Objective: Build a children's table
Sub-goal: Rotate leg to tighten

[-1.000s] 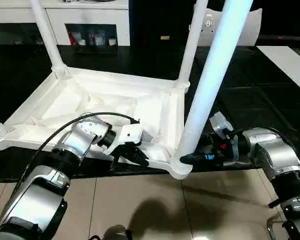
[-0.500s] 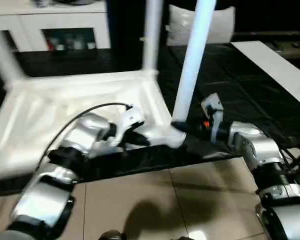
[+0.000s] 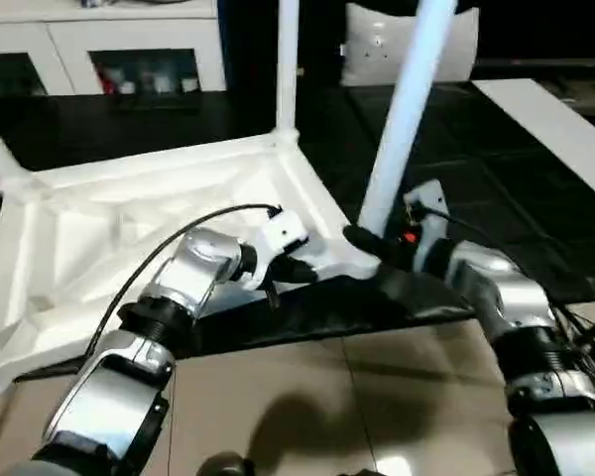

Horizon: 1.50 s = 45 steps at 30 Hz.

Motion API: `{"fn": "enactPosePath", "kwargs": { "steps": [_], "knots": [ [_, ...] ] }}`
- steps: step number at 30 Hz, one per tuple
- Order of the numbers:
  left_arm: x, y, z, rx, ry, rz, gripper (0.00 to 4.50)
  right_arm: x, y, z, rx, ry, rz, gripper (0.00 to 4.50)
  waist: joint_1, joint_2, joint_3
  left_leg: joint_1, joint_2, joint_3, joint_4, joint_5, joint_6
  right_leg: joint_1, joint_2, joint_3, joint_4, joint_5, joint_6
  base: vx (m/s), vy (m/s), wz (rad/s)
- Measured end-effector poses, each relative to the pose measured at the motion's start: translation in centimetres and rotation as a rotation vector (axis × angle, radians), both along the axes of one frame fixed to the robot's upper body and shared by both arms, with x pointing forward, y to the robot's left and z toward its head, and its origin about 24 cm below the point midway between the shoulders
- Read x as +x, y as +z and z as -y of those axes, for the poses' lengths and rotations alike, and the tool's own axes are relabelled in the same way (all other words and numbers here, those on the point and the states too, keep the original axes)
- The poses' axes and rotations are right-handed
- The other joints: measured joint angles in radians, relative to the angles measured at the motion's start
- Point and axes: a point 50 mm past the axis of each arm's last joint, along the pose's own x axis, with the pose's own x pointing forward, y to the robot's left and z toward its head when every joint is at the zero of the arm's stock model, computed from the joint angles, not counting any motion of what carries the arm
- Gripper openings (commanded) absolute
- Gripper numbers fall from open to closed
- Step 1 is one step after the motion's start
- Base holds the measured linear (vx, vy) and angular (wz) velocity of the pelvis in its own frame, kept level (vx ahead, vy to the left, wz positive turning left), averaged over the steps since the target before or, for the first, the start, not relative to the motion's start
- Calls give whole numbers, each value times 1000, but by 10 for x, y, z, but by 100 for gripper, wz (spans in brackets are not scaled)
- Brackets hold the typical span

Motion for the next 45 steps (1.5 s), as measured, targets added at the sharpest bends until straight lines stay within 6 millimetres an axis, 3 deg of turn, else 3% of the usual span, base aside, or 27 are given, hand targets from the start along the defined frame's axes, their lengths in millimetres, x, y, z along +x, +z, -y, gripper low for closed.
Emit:
{"fn": "enactPosePath", "kwargs": {
  "steps": [6, 12, 20, 29, 30, 38, 45],
  "knots": [
    [-7, 1, -15, 33, -151, 39, 0, -13, 3, 21, -82, 144, 42, 399, 28, 0, 0, 0, 0, 0, 0, -1, -3, 0, 0, -1, 0, 0, 0, 0, 0, 0],
    [-16, 2, -22, 50, -312, 25, 0, -30, 7, 27, -141, 373, 62, 399, 51, 0, 0, 0, 0, 0, 0, -2, -2, 2, -1, -1, -1, -1, 1, 0, 0, 0],
    [-23, 1, -21, 62, -444, 5, 0, -39, 6, 21, -128, 552, 25, 327, 57, 0, 0, 0, 0, 0, 1, -1, -2, 3, -1, -1, -1, 0, 1, 0, 0, 0],
    [-23, 0, -22, 61, -482, -1, 0, -44, 0, 18, -110, 645, -27, 266, 57, 0, 0, 0, 0, 0, 1, -1, -2, 3, -1, -1, -1, 0, 1, 0, 0, 0],
    [-23, 0, -22, 61, -482, -1, 0, -44, -1, 18, -107, 648, -32, 242, 57, 0, 0, 0, 0, 0, 1, -1, -2, 3, -1, -1, -1, 0, 1, 0, 0, 0],
    [-23, 0, -24, 47, -462, -33, 0, -41, -3, 17, -88, 654, -32, 208, 53, 0, 0, 1, 1, 0, 1, -1, -2, 4, -1, -2, 0, 0, 1, 0, 0, 0],
    [-10, 2, -34, 44, -202, -86, 0, -19, -8, -8, -40, 373, -37, 202, 7, -2, -2, 8, 3, 0, 2, 2, -7, 5, 0, -4, 1, -1, 3, 0, 0, 0]
  ]
}}
